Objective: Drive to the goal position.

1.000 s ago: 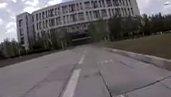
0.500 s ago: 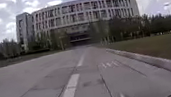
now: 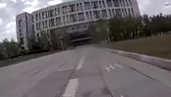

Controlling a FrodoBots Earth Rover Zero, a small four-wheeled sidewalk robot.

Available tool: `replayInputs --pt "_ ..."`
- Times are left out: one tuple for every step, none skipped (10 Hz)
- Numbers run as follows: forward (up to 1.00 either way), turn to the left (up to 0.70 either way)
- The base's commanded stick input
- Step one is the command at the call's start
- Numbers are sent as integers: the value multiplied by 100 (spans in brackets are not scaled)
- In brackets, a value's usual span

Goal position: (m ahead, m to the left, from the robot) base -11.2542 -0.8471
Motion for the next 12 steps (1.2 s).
replayInputs --pt "70 0" --pt "70 0" --pt "65 0" --pt "23 0" --pt "0 0" --pt "0 28" --pt "0 67" --pt "0 70" --pt "0 70" --pt "0 70" --pt "0 70" --pt "0 70"
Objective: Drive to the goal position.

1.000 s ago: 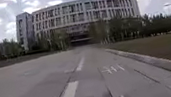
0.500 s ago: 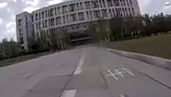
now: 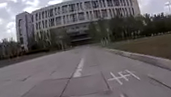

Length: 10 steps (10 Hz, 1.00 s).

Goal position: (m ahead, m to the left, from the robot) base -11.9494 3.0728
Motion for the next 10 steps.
replayInputs --pt "0 70" --pt "0 70" --pt "0 70" --pt "0 70" --pt "0 70" --pt "0 70" --pt "0 70" --pt "0 70" --pt "0 70" --pt "0 70"
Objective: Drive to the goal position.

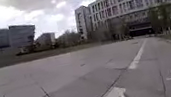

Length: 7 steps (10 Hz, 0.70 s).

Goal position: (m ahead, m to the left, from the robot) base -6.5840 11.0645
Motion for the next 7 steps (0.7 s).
replayInputs --pt "0 63" --pt "0 64" --pt "0 64" --pt "0 65" --pt "0 69" --pt "0 70" --pt "0 70"
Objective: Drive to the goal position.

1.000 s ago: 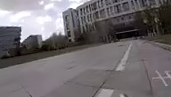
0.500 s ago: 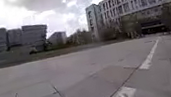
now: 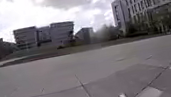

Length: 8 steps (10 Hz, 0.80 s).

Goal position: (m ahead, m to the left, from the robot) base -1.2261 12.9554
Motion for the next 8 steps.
replayInputs --pt "0 70" --pt "0 70" --pt "0 70" --pt "0 69" --pt "0 48" --pt "0 32" --pt "0 32" --pt "0 66"
